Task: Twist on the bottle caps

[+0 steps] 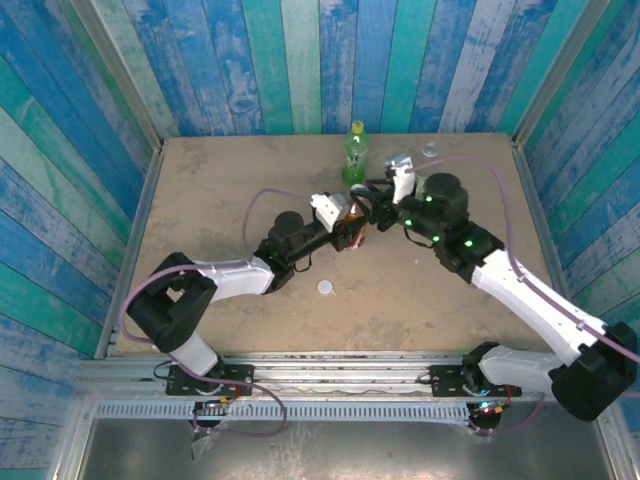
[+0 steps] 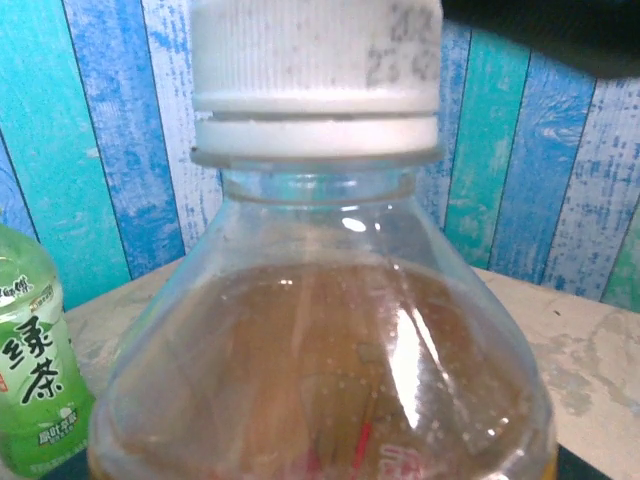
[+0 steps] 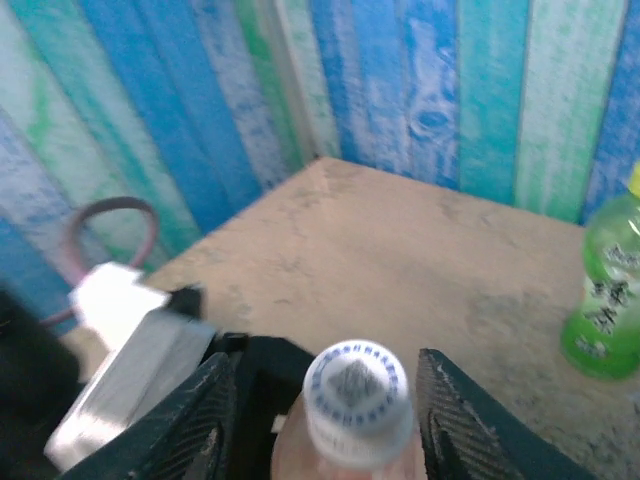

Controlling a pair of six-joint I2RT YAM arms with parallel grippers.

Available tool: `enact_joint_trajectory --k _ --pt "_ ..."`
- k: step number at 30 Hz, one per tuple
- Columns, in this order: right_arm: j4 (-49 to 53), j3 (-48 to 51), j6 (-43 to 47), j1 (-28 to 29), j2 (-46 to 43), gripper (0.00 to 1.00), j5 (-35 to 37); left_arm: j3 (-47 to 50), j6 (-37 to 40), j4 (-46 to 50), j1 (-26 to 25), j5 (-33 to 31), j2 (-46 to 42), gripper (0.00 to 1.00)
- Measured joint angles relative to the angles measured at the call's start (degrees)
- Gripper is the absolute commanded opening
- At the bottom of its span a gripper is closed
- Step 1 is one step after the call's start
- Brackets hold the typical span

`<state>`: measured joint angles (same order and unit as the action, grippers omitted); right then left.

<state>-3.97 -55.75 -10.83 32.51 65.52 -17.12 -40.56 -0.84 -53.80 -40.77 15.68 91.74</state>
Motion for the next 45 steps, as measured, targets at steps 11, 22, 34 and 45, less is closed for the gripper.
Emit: enact_joint_trajectory --k 11,22,34,45 --pt "5.6 0.3 7.3 -6.4 -4.4 0.56 -24.4 1.1 3.0 7.3 2.2 21.0 -5.4 0.42" --pt "9.5 0.0 10.3 -6.4 -2.6 0.52 -27.6 0.6 3.8 9.4 2.2 28.1 -5.6 0.43" --pt "11.2 -0.1 12.1 -6.4 -0.5 0.3 -27.9 -0.1 3.8 10.6 2.2 29.2 -5.6 0.43" --pt "9.9 -0.4 11.5 -5.8 0.4 0.2 -23.8 -0.2 3.6 10.9 1.7 22.6 -5.6 0.56"
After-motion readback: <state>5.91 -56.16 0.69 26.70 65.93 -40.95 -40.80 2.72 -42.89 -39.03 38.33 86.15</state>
